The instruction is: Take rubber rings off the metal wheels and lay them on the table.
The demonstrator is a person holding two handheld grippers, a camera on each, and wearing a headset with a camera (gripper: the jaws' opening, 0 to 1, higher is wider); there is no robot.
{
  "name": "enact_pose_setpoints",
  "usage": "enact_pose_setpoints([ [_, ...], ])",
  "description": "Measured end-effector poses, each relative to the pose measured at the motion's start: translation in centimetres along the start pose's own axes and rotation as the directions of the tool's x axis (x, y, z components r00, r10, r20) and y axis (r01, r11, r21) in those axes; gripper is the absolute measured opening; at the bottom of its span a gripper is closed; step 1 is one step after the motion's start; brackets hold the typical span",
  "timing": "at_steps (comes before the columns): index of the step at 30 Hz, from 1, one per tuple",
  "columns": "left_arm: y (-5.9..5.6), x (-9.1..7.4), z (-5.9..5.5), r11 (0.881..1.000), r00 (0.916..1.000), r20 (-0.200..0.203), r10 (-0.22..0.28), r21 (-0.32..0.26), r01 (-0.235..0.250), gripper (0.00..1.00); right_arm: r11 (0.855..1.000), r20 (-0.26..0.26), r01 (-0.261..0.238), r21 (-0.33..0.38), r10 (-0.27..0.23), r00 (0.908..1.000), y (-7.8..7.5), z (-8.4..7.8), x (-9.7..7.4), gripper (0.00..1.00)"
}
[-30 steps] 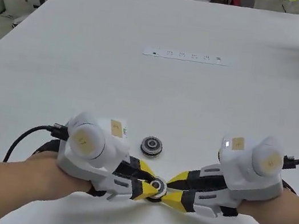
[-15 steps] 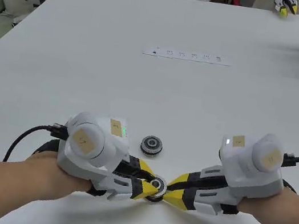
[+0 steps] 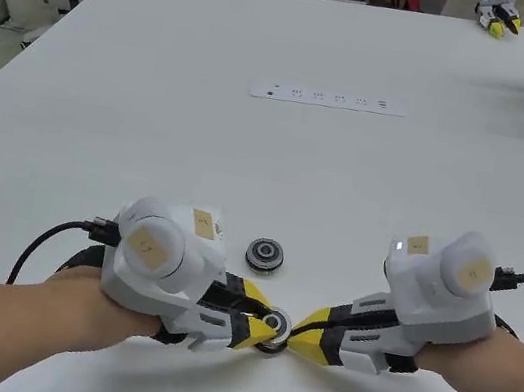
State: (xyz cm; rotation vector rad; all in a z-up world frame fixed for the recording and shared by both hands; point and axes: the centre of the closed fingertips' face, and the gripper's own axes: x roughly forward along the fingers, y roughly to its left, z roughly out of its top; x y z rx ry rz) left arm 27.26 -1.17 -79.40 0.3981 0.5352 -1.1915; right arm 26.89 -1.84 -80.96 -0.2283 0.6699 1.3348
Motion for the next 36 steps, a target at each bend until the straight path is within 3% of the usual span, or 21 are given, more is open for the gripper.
enact_pose_setpoints([
  [10,0.0,0.0,0.0,1.000,1.0000,-0.002,0.004,0.008,-0.004,0.13,0.999,-0.007,0.007,0.032,-0.007,0.9999,0.1,-0.3,-0.1,0.00],
  [12,0.0,-0.1,0.0,1.000,1.0000,-0.003,0.004,0.013,-0.004,0.13,0.999,-0.019,0.035,0.013,-0.035,0.9992,-0.2,-0.6,-0.2,0.00],
  [17,-0.1,-0.1,0.0,1.000,1.0000,0.000,0.000,0.013,0.000,0.13,0.999,0.037,0.018,0.035,-0.019,0.9991,-0.4,0.1,-0.9,0.00],
  [18,-0.1,-0.1,0.0,1.000,1.0000,0.000,-0.001,0.013,0.001,0.13,1.000,0.046,0.018,0.013,-0.019,0.9988,-0.3,0.3,-0.9,0.00],
  [19,-0.1,-0.1,0.0,1.000,1.0000,0.000,-0.001,0.014,0.001,0.13,0.999,0.053,0.028,-0.017,-0.027,0.9982,-0.4,0.4,-0.8,0.01],
  [23,-0.1,-0.1,0.0,1.000,1.0000,0.002,-0.001,0.013,0.001,0.13,1.000,0.054,-0.023,-0.014,0.024,0.9982,0.8,0.4,-0.3,0.19],
  [27,-0.1,-0.1,0.0,1.000,1.0000,0.003,-0.001,0.012,0.001,0.13,0.997,0.040,-0.012,-0.080,0.015,0.9991,1.0,0.5,0.4,0.29],
  [33,0.0,-0.1,0.0,1.000,1.0000,0.005,0.000,0.011,0.000,0.13,0.996,0.061,0.012,-0.084,-0.007,0.9981,0.6,1.5,1.0,0.31],
  [36,0.0,-0.1,0.0,1.000,1.0000,0.005,0.000,0.011,0.000,0.13,0.994,0.033,0.005,-0.112,-0.001,0.9994,0.8,1.0,1.4,0.27],
])
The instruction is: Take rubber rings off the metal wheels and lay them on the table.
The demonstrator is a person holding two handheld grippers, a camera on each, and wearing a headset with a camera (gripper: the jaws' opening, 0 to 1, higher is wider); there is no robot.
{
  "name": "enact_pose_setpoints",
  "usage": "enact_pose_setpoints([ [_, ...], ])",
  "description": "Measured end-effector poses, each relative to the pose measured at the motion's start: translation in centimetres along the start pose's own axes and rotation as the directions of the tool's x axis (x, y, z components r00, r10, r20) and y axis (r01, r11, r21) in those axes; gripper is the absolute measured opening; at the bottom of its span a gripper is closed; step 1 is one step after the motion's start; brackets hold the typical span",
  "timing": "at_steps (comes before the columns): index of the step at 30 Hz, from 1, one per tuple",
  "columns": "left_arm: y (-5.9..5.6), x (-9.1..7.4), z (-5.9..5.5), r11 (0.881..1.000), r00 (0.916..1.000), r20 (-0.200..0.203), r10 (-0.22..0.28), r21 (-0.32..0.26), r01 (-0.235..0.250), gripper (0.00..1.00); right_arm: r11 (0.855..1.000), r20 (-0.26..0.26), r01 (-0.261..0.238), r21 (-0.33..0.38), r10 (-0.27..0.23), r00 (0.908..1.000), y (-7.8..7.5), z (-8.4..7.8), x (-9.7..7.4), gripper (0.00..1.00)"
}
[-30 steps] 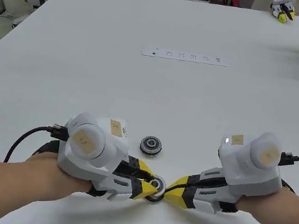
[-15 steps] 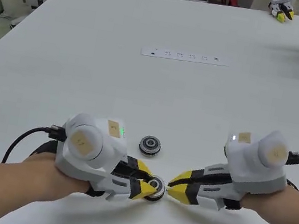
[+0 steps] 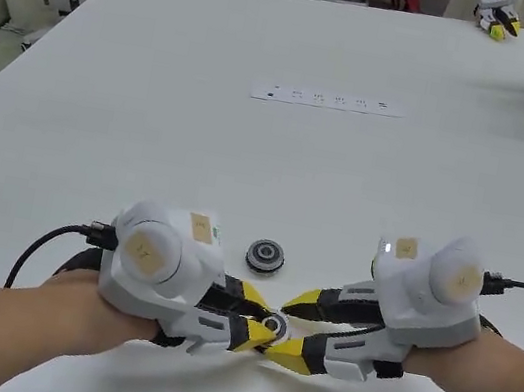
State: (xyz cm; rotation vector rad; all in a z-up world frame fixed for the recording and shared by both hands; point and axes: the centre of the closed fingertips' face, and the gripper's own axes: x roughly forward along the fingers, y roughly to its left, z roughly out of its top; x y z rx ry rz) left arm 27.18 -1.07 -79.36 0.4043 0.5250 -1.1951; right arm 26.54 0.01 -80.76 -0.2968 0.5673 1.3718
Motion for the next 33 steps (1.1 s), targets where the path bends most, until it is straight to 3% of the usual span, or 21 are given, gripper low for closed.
enact_pose_setpoints([
  [7,0.0,0.0,0.1,1.000,1.0000,0.002,0.001,0.002,-0.001,0.13,1.000,0.009,0.005,-0.003,-0.005,0.9999,-0.3,0.1,-0.7,0.23],
  [13,-0.1,0.0,0.0,1.000,1.0000,0.003,0.003,-0.001,-0.003,0.13,1.000,-0.016,0.005,-0.012,-0.005,0.9999,-0.4,-0.4,-1.0,0.17],
  [28,-0.1,-0.1,0.0,1.000,1.0000,0.001,0.005,-0.002,-0.005,0.13,1.000,-0.025,0.005,0.025,-0.004,0.9997,-0.5,-0.7,-1.3,0.10],
  [33,-0.1,-0.1,0.0,1.000,1.0000,0.001,0.005,0.000,-0.005,0.13,1.000,-0.020,0.005,0.010,-0.005,0.9998,-0.6,-0.6,-1.3,0.15],
])
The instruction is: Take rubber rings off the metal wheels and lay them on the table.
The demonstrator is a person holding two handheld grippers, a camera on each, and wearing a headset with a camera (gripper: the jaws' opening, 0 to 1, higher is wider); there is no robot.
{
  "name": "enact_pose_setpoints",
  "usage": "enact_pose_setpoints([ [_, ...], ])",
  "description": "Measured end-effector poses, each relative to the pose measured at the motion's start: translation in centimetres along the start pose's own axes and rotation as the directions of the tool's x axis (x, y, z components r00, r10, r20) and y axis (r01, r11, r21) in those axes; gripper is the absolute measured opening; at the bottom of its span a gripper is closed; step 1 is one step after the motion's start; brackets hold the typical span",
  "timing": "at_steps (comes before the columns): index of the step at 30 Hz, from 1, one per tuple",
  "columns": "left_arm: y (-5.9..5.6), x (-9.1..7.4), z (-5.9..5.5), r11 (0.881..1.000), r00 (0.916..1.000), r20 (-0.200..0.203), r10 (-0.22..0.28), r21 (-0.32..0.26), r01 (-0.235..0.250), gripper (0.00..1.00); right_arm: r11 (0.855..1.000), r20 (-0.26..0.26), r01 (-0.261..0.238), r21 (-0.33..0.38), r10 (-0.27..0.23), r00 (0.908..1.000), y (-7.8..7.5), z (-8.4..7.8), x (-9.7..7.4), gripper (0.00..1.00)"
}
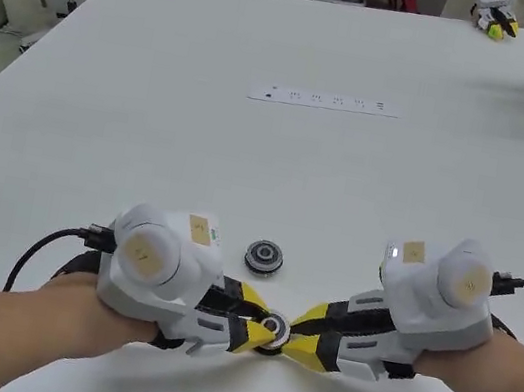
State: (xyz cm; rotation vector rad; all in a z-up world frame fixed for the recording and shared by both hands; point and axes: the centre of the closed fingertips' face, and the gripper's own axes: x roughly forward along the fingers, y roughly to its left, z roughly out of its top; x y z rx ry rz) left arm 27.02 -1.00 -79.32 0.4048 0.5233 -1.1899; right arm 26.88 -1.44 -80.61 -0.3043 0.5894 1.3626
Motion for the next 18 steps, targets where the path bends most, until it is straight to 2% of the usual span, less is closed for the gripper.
enact_pose_setpoints([
  [5,0.03,0.01,0.00,1.000,1.0000,0.001,0.000,0.000,0.000,0.13,1.000,0.005,0.003,-0.017,-0.003,1.0000,0.05,0.39,0.30,0.19],
  [10,0.06,0.03,-0.01,1.000,1.0000,0.002,0.000,0.000,0.000,0.13,0.999,0.023,0.033,-0.038,-0.032,0.9992,-0.43,0.82,0.47,0.29],
  [15,0.05,0.03,-0.02,1.000,1.0000,0.003,-0.001,-0.001,0.001,0.13,0.998,0.014,0.000,-0.058,0.001,0.9999,0.33,0.85,0.79,0.23],
  [16,0.04,0.03,-0.02,1.000,1.0000,0.003,-0.001,-0.001,0.001,0.13,0.998,0.008,0.012,-0.068,-0.012,0.9999,0.15,0.73,0.81,0.23],
  [18,0.05,0.03,-0.01,1.000,1.0000,0.004,-0.002,-0.002,0.002,0.13,0.998,0.009,0.006,-0.057,-0.005,0.9999,0.12,0.71,0.70,0.23],
])
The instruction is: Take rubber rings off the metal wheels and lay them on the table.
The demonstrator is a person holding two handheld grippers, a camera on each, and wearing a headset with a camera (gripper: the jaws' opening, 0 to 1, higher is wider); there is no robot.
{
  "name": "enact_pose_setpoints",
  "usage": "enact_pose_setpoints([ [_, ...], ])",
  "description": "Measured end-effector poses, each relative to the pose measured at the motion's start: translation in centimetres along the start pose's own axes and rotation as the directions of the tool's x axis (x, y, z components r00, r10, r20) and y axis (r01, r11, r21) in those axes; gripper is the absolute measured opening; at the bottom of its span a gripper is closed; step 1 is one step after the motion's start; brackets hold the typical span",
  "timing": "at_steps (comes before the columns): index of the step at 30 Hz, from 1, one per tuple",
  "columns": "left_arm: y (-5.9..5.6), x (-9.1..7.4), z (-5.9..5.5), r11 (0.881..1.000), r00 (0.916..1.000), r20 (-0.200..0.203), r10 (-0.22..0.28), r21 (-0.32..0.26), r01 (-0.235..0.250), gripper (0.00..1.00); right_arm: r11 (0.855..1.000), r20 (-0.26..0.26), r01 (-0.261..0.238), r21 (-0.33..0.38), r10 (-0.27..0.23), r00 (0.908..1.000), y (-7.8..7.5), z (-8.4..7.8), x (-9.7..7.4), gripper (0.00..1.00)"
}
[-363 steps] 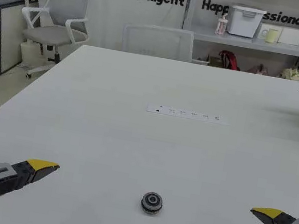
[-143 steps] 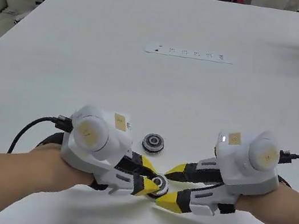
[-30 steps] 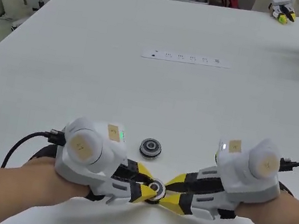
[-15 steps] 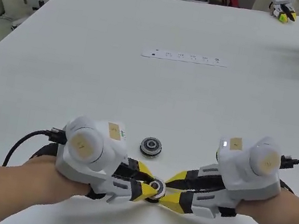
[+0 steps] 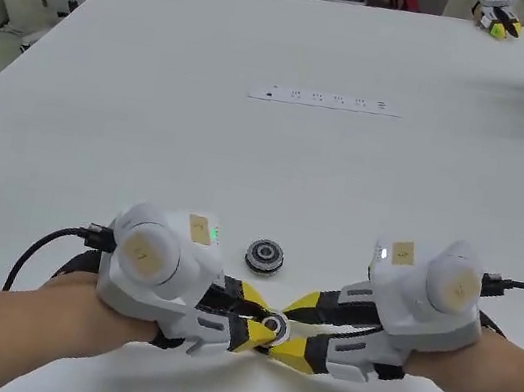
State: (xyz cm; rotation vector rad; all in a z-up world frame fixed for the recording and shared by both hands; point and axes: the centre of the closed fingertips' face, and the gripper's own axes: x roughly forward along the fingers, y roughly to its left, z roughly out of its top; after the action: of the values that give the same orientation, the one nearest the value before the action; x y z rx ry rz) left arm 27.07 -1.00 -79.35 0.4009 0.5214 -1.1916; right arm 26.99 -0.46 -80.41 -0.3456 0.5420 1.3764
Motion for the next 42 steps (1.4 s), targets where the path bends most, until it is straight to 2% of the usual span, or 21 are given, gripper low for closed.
enact_pose_setpoints([
  [9,-0.07,0.02,-0.01,1.000,1.0000,-0.004,-0.001,0.020,0.001,0.12,1.000,-0.007,0.001,-0.005,-0.001,1.0000,0.02,-0.17,-0.22,0.20],
  [27,-0.05,0.06,0.01,1.000,1.0000,-0.007,-0.001,0.022,0.002,0.12,1.000,-0.029,-0.003,-0.026,0.003,0.9996,-0.04,-0.57,-0.39,0.17],
  [28,-0.05,0.06,0.01,1.000,1.0000,-0.006,-0.001,0.022,0.002,0.12,1.000,-0.024,-0.006,-0.007,0.006,0.9997,-0.04,-0.57,-0.42,0.17],
  [33,-0.03,0.08,0.02,1.000,1.0000,-0.004,-0.002,0.021,0.002,0.12,1.000,-0.026,-0.006,-0.006,0.006,0.9996,-0.03,-0.62,-0.43,0.16],
  [42,-0.01,0.13,0.03,1.000,1.0000,-0.006,-0.001,0.020,0.001,0.12,0.999,-0.018,-0.012,0.041,0.013,0.9998,-0.07,-0.78,-0.56,0.14],
])
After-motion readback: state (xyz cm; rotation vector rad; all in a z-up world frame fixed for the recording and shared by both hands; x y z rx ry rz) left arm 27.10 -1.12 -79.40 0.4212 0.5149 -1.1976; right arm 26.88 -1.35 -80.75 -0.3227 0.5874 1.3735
